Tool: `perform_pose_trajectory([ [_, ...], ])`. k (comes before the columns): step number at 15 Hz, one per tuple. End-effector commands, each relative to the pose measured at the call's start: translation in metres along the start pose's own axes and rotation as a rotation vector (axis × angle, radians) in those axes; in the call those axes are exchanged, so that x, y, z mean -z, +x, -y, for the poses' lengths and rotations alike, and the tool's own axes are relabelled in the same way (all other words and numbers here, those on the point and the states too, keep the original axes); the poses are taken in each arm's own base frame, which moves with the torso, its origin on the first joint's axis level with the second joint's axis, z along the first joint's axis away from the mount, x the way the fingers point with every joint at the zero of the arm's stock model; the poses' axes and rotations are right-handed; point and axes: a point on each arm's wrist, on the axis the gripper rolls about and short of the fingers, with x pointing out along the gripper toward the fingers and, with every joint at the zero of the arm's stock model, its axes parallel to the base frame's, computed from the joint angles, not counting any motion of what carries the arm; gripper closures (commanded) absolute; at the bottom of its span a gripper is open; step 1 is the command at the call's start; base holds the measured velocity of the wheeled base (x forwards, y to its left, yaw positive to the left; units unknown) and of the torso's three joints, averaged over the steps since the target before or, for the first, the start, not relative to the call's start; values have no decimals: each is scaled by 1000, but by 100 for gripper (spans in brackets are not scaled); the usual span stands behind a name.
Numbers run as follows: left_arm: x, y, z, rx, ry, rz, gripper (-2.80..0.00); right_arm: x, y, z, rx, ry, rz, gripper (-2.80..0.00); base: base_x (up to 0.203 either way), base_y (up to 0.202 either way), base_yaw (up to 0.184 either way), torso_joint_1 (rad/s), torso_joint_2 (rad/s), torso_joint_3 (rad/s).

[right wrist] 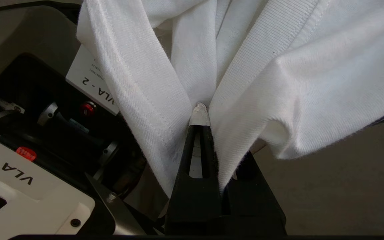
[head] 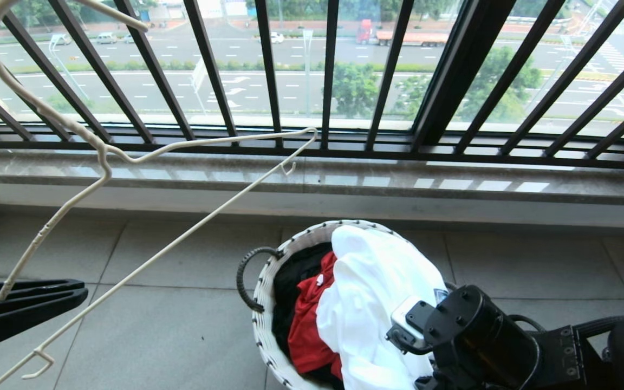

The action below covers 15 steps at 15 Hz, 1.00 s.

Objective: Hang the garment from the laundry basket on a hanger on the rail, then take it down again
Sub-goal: Pick up clothes from the basket

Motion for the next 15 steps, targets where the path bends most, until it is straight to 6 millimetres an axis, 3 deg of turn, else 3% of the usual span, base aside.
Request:
perform_pose_trajectory([
  [1, 0, 0, 0, 0, 2, 2, 0, 4, 21, -9, 8, -35, -78, 0, 0, 0, 0, 0, 0, 0],
  [2, -1, 0, 0, 0, 2, 3, 0, 4, 21, -9, 8, -39, -78, 0, 0, 0, 0, 0, 0, 0],
  [3, 0, 0, 0, 0, 2, 2, 0, 3, 20, -9, 8, -38, -72, -280, 0, 0, 0, 0, 0, 0],
  [6, 0, 0, 0, 0, 2, 0, 0, 0, 7, -5, 7, -22, -26, -280, 0, 0, 0, 0, 0, 0],
  [9, 0, 2, -1, 1, 1, -6, 0, -2, -23, 5, 13, 2, 57, -280, 0, 0, 0, 0, 0, 0],
  [15, -1, 3, -2, 2, 0, -8, 0, -22, -60, 24, 69, 79, 178, -280, 0, 0, 0, 0, 0, 0],
])
